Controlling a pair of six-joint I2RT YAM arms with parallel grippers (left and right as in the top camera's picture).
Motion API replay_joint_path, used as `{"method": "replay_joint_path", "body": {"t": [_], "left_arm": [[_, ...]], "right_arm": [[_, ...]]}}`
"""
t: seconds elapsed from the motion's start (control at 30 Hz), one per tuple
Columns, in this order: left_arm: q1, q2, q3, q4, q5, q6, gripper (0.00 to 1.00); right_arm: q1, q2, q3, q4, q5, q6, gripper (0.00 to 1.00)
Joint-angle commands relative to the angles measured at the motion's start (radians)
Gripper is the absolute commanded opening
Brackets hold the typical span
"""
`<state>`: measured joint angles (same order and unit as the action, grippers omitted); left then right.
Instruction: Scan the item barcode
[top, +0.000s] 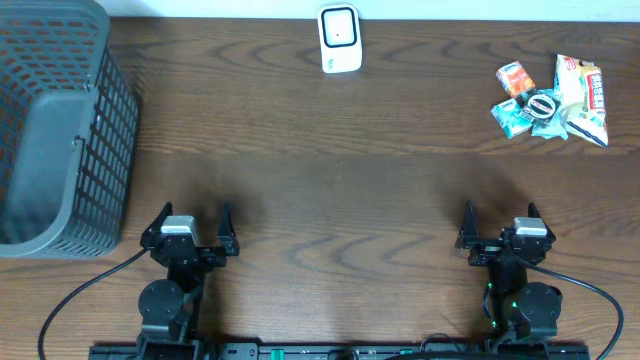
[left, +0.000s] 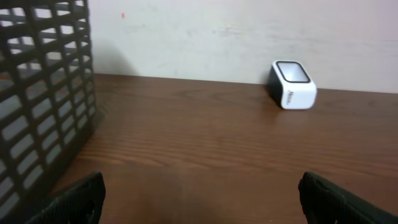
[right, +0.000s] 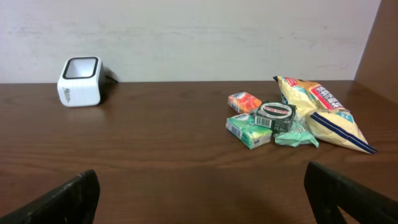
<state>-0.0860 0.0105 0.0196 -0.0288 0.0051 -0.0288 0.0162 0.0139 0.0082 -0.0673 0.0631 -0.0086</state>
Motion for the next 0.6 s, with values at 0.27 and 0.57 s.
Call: {"method": "replay_joint_path", "body": {"t": [0.27, 0.57], "left_arm": [[0.002, -0.009, -0.016, -0.045, -0.05, 0.0, 0.98], [0.005, -0.009, -0.016, -0.047, -0.012, 0.017, 0.98]], "right_arm": [[-0.002, -0.002, -0.003, -0.003, -0.002, -0.008, 0.99], [-0.002, -0.002, -0.003, -0.003, -0.002, -0.008, 0.99]]}}
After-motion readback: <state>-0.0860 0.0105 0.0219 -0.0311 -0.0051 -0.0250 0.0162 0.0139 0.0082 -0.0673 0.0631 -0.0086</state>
